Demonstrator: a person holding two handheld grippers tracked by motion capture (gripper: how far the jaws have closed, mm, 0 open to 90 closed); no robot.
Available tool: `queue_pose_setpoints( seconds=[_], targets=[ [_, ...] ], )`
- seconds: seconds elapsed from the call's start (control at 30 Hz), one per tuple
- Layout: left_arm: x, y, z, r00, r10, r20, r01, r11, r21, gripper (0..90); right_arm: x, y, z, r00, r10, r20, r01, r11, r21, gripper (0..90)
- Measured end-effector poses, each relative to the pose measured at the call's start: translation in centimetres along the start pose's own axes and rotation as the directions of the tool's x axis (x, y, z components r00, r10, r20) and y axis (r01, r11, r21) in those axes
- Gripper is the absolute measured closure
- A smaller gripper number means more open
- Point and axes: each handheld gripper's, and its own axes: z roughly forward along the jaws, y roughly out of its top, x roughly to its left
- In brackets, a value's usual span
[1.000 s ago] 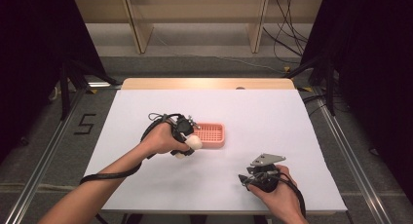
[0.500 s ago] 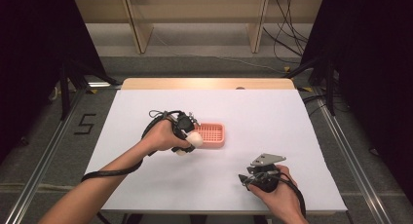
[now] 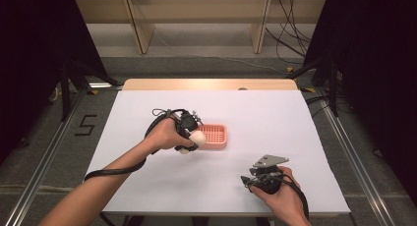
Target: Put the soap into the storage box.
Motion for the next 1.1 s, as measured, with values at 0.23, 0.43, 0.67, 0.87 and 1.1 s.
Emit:
queue_pose_setpoints(
  seconds=[0.23,0.43,0.67,0.87,1.1],
  targets=[
    [0.29,0.32,-0.11,0.9999,0.013,-0.004,-0.013,0.9999,0.004,49.2,-0.01,0.01,0.02,1.0,-0.001,0.002,0.001,1.0,-0.003,56.1],
    [0.49,0.54,-0.02,0.9999,0.012,-0.008,-0.012,0.9999,0.004,49.2,-0.01,0.01,0.03,1.0,0.0,0.002,0.0,1.0,-0.003,56.1],
    [0.73,0.71,0.13,0.9998,0.016,-0.014,-0.016,0.9999,-0.002,49.2,-0.12,-0.03,0.09,0.9999,-0.015,0.005,0.015,1.0,-0.009,56.1],
    [0.93,0.83,0.2,0.9997,0.017,-0.017,-0.017,0.9998,-0.006,49.2,-0.12,-0.03,0.11,0.9999,-0.012,0.007,0.012,1.0,-0.015,56.0],
    [1.06,1.01,0.26,0.9998,0.012,-0.017,-0.012,0.9998,-0.013,49.2,-0.14,-0.04,0.1,0.9999,-0.013,0.008,0.013,1.0,-0.017,56.0]
  ],
)
